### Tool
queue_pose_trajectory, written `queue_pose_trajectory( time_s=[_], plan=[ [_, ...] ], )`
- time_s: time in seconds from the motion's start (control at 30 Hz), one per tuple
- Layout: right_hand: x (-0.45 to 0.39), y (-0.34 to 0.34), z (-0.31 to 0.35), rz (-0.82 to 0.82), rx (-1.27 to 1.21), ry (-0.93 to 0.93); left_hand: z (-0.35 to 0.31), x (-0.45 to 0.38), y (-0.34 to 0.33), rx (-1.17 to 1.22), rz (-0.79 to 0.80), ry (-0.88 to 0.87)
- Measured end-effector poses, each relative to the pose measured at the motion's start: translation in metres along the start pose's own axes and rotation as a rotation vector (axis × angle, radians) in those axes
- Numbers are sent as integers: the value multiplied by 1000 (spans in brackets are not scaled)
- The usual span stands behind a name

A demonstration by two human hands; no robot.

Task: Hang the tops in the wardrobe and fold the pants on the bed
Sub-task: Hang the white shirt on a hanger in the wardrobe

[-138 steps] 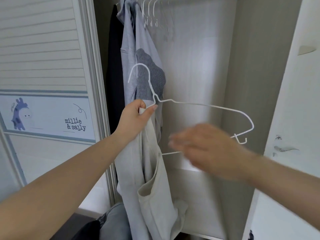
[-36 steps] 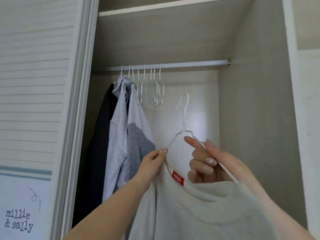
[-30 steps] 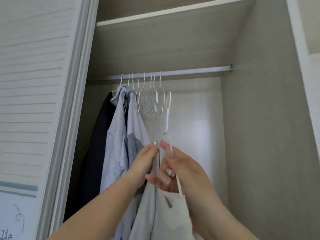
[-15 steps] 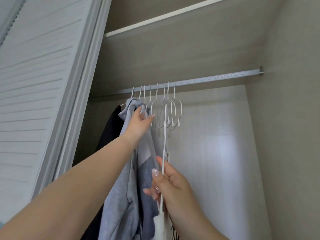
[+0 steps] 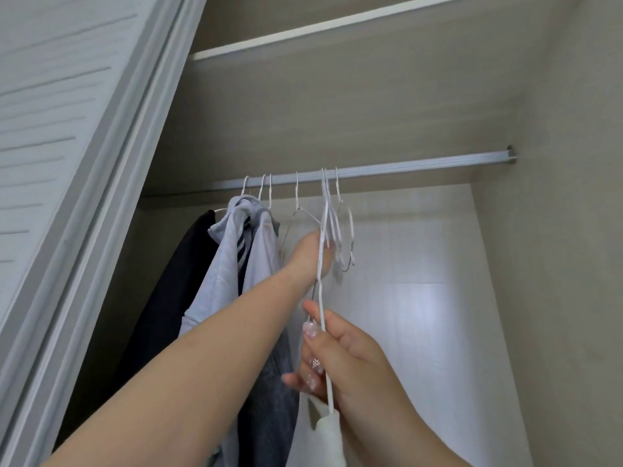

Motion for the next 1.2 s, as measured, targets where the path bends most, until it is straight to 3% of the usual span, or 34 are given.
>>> queue_pose_trajectory(
  time_s=[0.4, 0.57, 0.67, 0.9, 1.03, 1.2],
  plan=[
    [2, 19, -4, -20, 14, -15, -1, -10, -45, 558, 211, -102],
    [-1, 14, -1, 3, 58, -10, 3, -1, -29, 575, 180, -116],
    [-10, 5, -4, 20, 58, -12, 17, 3, -11, 540, 82, -29],
    [-62, -7, -8, -6, 96, -18, 51, 20, 17, 848, -57, 171],
    [-97, -15, -6, -3, 123, -24, 65, 23, 26, 965, 24, 117],
    [-137, -16, -12, -19, 78, -29, 81, 14, 49, 1036, -59, 121]
  ],
)
Point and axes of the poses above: each hand's wrist, its own x-axis away from the middle knuckle, its own y-axis out of the back of the hand, z = x × y, the point moved 9 cm from there along -x, towards the middle knuckle, and after that the axes turned 6 degrees about z, right-handed, at the moved point
